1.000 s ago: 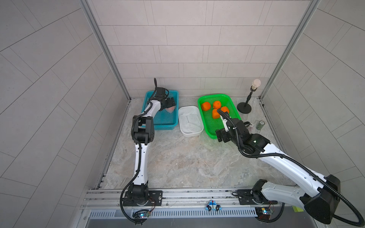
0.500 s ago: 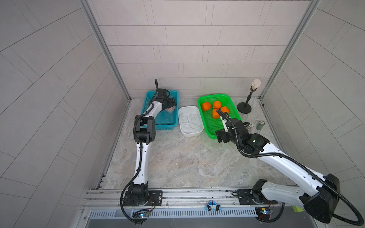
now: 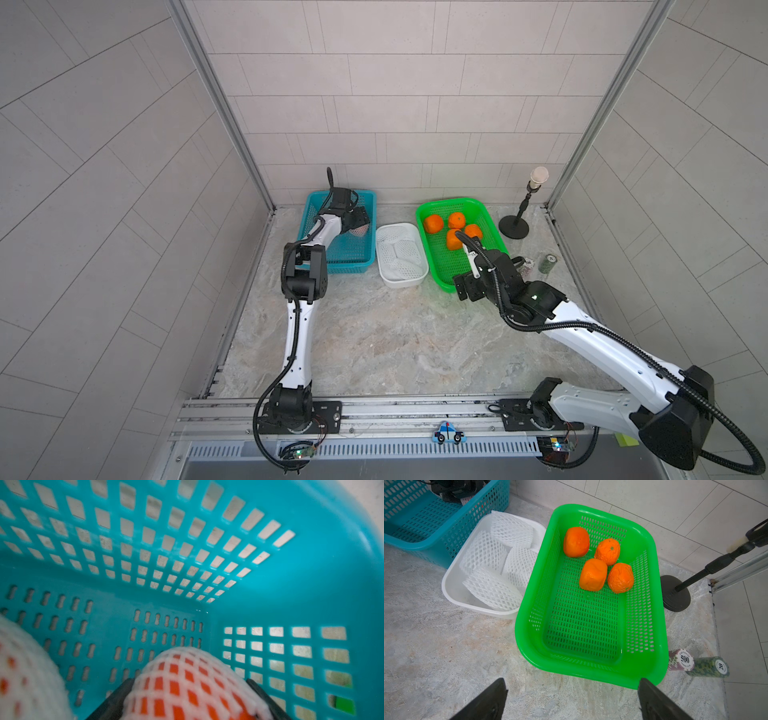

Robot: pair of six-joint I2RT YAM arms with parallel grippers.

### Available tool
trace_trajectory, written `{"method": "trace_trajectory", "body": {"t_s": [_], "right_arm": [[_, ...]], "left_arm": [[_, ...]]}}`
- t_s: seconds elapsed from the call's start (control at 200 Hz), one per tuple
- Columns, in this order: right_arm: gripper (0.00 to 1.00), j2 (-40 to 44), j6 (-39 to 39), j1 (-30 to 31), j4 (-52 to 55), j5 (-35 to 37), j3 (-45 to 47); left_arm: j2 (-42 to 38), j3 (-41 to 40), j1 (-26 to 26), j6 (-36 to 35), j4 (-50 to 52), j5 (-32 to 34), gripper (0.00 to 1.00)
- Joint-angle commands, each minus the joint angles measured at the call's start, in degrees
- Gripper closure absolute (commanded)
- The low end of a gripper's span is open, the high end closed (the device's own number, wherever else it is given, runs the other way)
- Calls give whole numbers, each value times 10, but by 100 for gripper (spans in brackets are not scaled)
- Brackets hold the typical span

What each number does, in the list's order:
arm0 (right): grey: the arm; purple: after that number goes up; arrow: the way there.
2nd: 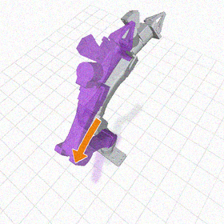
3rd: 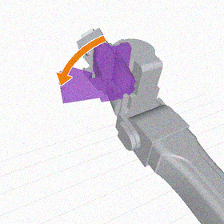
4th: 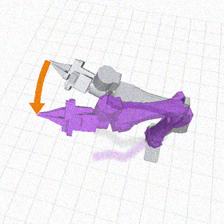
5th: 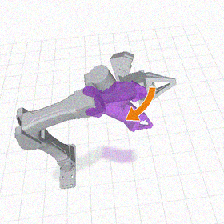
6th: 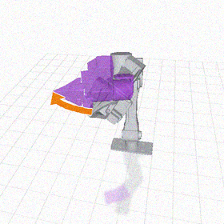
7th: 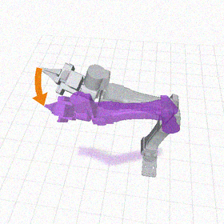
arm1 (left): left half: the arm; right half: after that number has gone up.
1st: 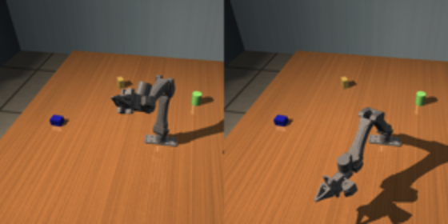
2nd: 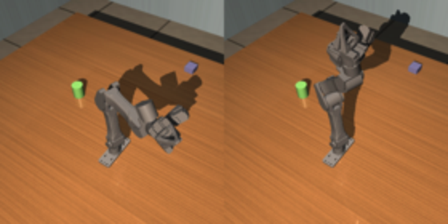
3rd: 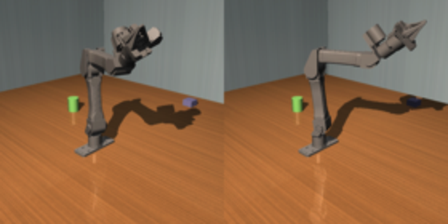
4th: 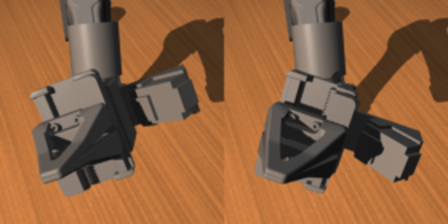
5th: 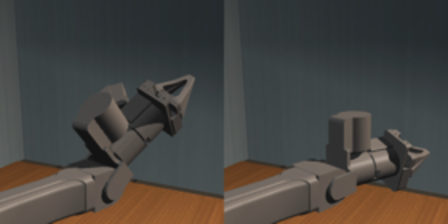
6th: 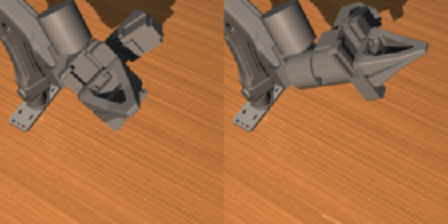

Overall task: Remove foam nets from oranges
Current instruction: Pick up the orange from the basket.

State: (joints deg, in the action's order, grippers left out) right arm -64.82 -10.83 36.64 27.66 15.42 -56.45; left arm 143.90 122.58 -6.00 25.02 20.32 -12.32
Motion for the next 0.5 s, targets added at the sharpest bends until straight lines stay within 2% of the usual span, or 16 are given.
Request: {"method": "trace_trajectory", "body": {"t_s": [0.0,0.495], "right_arm": [[0,7,-8,2,7,6,1],[0,13,-8,2,-8,-13,-1]], "left_arm": [[-39,-20,4,-15,1,12,22],[-138,-126,8,-11,-8,8,30]]}}
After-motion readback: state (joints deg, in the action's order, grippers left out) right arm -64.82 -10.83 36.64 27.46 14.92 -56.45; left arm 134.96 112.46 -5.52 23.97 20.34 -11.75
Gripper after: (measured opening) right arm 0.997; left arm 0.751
